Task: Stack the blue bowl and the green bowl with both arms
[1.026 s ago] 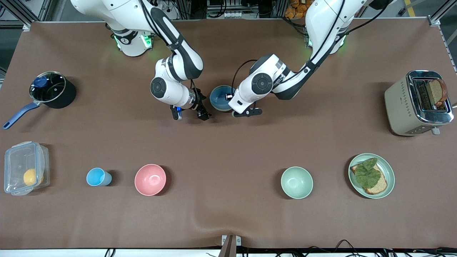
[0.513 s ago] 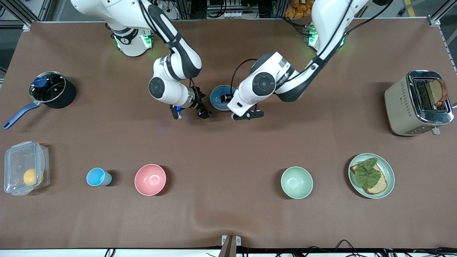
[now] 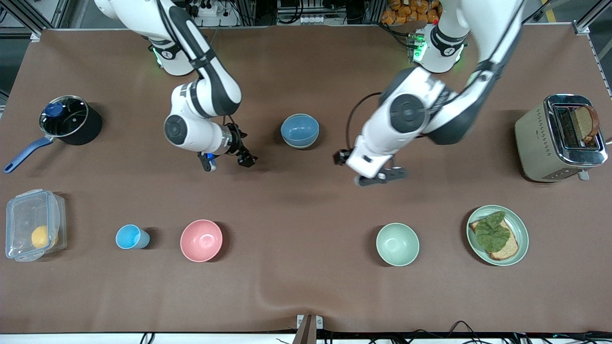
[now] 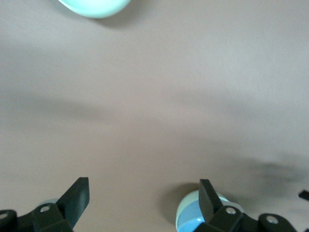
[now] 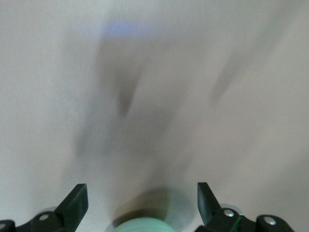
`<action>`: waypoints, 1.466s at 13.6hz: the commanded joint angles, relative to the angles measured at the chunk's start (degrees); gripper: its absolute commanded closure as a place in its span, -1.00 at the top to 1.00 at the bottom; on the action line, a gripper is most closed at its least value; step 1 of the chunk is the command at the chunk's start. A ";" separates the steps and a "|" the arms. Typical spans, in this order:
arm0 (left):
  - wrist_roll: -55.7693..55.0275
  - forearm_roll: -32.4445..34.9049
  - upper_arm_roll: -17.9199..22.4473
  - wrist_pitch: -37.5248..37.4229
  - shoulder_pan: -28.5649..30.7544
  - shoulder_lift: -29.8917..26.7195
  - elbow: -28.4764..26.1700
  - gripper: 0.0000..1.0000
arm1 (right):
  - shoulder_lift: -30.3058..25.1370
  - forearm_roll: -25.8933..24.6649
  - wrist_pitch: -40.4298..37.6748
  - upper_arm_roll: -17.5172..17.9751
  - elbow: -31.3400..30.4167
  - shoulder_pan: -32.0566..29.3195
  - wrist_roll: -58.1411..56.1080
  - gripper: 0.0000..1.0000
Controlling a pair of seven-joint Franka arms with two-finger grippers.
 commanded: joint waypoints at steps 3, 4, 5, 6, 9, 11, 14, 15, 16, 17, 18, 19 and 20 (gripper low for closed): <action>3.74 5.99 -0.61 -8.60 5.71 -3.11 6.00 1.00 | -5.48 -10.73 -11.34 -0.38 0.40 -11.47 -11.87 1.00; 4.97 5.82 -0.44 -8.69 6.77 -4.78 5.92 1.00 | -6.36 -14.95 -14.67 -0.37 1.45 -13.59 -12.57 1.00; 6.90 5.56 -0.53 -9.38 8.00 -5.84 5.83 1.00 | -7.68 -19.43 -17.84 -0.37 2.77 -15.26 -12.93 1.00; 9.09 5.38 -0.27 -9.91 8.36 -7.24 5.13 1.00 | -8.65 -22.78 -20.65 -0.37 3.91 -17.02 -13.19 1.00; 17.09 1.88 5.26 -13.25 8.01 -11.72 4.34 1.00 | -10.50 -26.33 -29.53 -0.37 9.53 -23.61 -20.63 1.00; 22.54 0.55 9.29 -15.36 7.05 -16.02 1.28 1.00 | -12.52 -27.12 -33.49 -0.37 12.17 -27.30 -26.01 1.00; 29.40 -2.08 22.20 -15.98 -1.46 -22.27 -2.43 1.00 | -12.61 -30.54 -38.59 -0.29 17.44 -30.04 -31.45 1.00; 30.81 -2.00 22.93 -17.03 -1.65 -23.15 -2.43 1.00 | -12.79 -30.73 -39.74 -0.20 18.94 -32.22 -35.05 1.00; 32.82 -2.09 23.46 -18.00 -1.66 -23.95 -2.26 1.00 | -12.96 -30.82 -41.49 0.06 20.34 -34.24 -38.82 1.00; 34.93 -2.00 24.77 -18.96 -2.00 -24.48 -2.08 1.00 | -12.96 -31.51 -43.60 -0.02 22.27 -35.40 -42.43 1.00; 35.82 -2.00 25.48 -20.19 -2.27 -25.26 -2.00 1.00 | -12.96 -32.74 -45.88 0.06 24.64 -36.10 -43.77 1.00; 35.92 -2.00 25.49 -20.90 -2.27 -25.53 -1.91 1.00 | -12.88 -34.66 -48.34 0.41 27.36 -36.11 -43.96 1.00; 35.83 -2.00 25.31 -20.99 -2.18 -25.45 -1.56 1.00 | -12.70 -36.16 -50.98 2.24 30.00 -36.46 -43.35 1.00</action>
